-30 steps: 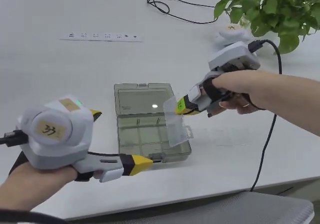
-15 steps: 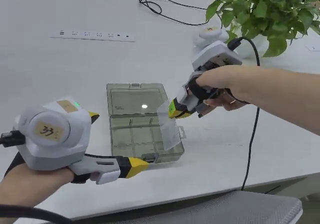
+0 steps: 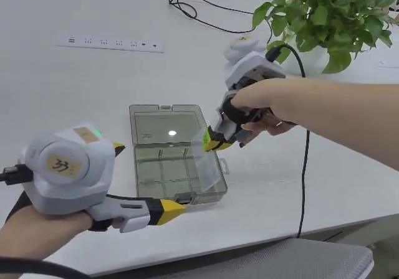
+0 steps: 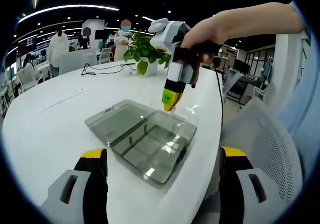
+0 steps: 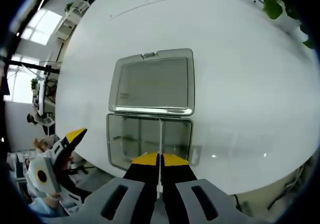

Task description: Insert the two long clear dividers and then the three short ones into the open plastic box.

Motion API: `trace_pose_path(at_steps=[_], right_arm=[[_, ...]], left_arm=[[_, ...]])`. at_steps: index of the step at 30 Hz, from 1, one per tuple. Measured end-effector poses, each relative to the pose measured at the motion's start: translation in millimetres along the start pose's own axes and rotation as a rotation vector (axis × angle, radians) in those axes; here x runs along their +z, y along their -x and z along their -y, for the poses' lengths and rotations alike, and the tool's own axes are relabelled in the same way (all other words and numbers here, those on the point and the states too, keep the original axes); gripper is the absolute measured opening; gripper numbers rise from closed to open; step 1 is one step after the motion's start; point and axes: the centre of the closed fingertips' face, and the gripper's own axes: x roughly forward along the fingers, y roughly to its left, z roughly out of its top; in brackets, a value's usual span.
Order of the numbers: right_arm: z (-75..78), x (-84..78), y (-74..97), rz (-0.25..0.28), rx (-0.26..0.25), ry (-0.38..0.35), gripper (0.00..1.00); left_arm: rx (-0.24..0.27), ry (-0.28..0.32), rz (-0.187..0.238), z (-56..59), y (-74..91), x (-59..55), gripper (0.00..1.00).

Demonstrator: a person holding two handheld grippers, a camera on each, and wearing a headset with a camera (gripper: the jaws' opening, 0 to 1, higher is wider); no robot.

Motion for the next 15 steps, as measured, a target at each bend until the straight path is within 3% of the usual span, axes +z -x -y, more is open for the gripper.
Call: trace_pose_path(at_steps=[6,15], right_arm=[[1.4,1.9,-4.2,-0.012,-0.005,0.001,0.02],[-7.7,-9.8,-5.9,-0.024,-0.013,0.015,0.02]], left_arm=[[0.003,0.010,-0.003,-2.6,0.6,-3.7,0.94],[0.002,0.016,-0.007,-3.0,-1.7,-6.4,0.94]])
